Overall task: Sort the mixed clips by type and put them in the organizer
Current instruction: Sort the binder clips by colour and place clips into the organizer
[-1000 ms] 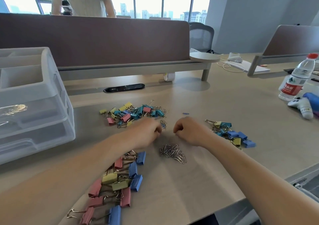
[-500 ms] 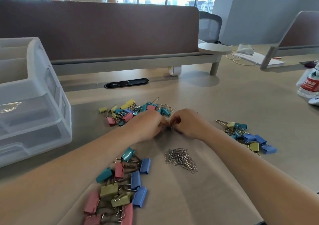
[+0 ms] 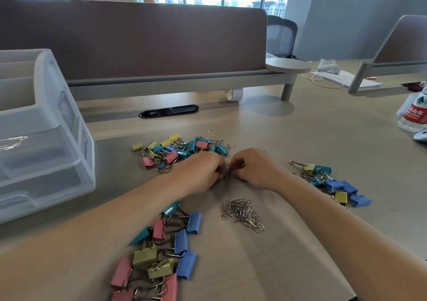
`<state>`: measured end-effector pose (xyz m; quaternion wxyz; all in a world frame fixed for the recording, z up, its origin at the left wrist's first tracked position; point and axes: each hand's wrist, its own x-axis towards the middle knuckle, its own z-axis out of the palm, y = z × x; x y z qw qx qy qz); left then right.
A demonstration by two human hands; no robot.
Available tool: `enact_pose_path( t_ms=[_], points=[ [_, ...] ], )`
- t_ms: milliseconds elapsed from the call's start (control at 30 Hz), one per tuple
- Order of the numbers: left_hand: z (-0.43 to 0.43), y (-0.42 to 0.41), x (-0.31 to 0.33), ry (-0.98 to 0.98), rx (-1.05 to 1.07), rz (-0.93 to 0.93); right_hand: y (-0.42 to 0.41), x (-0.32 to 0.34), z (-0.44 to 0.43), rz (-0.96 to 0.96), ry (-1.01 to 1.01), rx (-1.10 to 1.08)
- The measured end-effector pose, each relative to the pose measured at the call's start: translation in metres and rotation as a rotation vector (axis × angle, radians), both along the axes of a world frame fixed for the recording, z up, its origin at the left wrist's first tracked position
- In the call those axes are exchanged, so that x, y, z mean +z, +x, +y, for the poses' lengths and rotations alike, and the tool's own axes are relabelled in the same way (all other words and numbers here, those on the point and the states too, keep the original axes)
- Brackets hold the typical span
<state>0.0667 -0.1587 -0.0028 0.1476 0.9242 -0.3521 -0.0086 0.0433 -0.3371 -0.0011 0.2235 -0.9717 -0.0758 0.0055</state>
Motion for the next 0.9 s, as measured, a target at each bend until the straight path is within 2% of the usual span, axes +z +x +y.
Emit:
enact_pose_path(
  t_ms=[333,900],
  points=[
    [0.001,0.0029,-0.0039,-0.004,0.025,-0.032,0.0,-0.0021,-0.0008,-0.007,0.004,-0.024],
    [0.0012,0.0072,0.0022,-0.001,0.045,0.052,0.0009,-0.0052,-0.0007,-0.002,0.062,-0.046]
  ],
)
